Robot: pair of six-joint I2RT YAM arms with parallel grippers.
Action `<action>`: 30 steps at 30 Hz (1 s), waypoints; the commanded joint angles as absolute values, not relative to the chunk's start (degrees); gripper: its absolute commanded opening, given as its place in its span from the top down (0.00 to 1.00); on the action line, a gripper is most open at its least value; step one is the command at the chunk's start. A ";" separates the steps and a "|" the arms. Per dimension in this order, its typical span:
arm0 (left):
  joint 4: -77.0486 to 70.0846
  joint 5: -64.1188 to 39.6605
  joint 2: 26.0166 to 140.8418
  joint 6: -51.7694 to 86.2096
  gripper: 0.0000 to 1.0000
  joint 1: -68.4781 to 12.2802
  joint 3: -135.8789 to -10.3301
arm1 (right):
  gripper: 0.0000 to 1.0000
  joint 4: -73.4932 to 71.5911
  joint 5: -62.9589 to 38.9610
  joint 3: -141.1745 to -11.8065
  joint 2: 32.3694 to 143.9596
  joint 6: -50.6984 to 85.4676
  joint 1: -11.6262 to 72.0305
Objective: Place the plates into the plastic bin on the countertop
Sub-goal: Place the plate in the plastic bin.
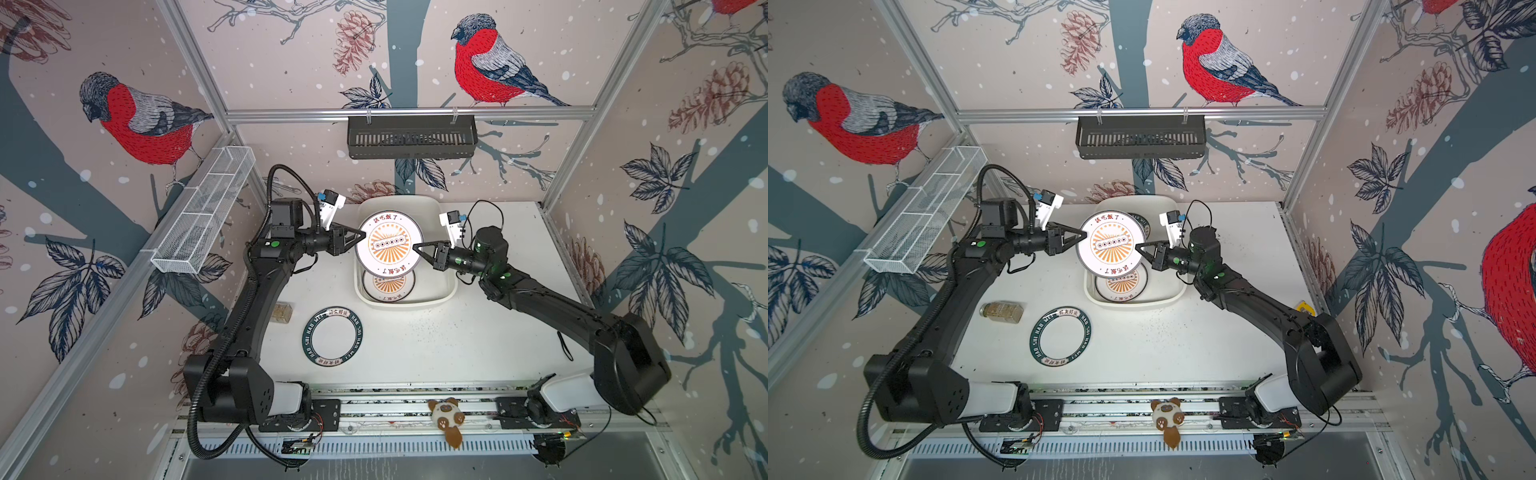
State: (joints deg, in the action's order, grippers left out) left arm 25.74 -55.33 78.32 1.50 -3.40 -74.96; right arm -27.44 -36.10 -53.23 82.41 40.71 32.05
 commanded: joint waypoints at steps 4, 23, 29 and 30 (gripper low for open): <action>24.25 -52.31 77.53 0.98 0.38 -3.41 -75.52 | 0.99 -32.16 -37.29 -53.37 82.68 41.74 31.23; 23.20 -41.21 71.99 3.96 0.20 2.53 -74.08 | 0.99 -16.78 -38.74 -60.32 90.21 33.53 22.27; 23.83 -42.27 71.98 3.34 0.18 2.54 -73.92 | 0.98 -11.62 -37.03 -63.65 94.84 31.95 22.25; 23.91 -42.59 72.18 3.26 0.18 2.53 -73.82 | 0.98 -11.22 -36.93 -64.01 95.43 31.91 22.25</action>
